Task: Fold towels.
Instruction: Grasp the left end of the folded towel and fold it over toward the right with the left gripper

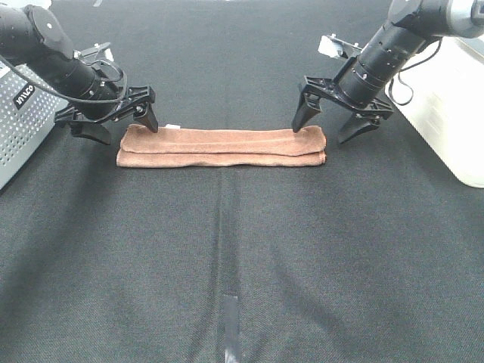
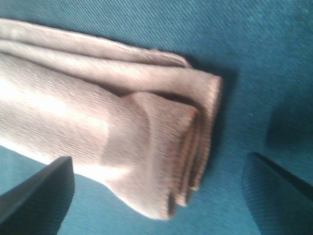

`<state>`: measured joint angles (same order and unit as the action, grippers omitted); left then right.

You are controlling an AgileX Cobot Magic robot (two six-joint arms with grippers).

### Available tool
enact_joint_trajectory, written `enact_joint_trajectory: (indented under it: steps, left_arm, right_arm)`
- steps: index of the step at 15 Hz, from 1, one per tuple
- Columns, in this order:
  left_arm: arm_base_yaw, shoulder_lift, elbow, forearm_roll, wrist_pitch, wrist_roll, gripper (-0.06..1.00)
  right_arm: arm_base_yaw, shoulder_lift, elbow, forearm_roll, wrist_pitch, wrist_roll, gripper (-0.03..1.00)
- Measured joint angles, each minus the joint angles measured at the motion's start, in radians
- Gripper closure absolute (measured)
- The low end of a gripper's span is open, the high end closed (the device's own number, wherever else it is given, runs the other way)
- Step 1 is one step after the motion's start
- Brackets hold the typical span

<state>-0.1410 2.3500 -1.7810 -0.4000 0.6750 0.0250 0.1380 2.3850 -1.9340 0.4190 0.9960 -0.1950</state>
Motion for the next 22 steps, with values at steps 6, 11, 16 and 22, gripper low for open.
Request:
enact_joint_trajectory:
  steps: [6,11,16,22]
  left_arm:
    - [0.000,0.040,-0.006,-0.057,0.001,-0.005,0.15]
    - [-0.012,0.049,-0.006,-0.067,-0.004,-0.017,0.87]
    - [-0.001,0.026,-0.006,0.009,0.034,-0.025,0.89]
    - [0.069,-0.099,-0.117,0.082,0.227,-0.065,0.89]
  right_arm:
    - [0.000,0.000,0.000,-0.009,0.000,0.000,0.10]
    - [0.000,-0.001,0.000,-0.020,-0.002,0.000,0.10]
    - [0.000,-0.001,0.000,-0.020,0.008,0.026,0.10]
    - [0.000,-0.050,0.000,-0.019,0.039,0.026,0.10]
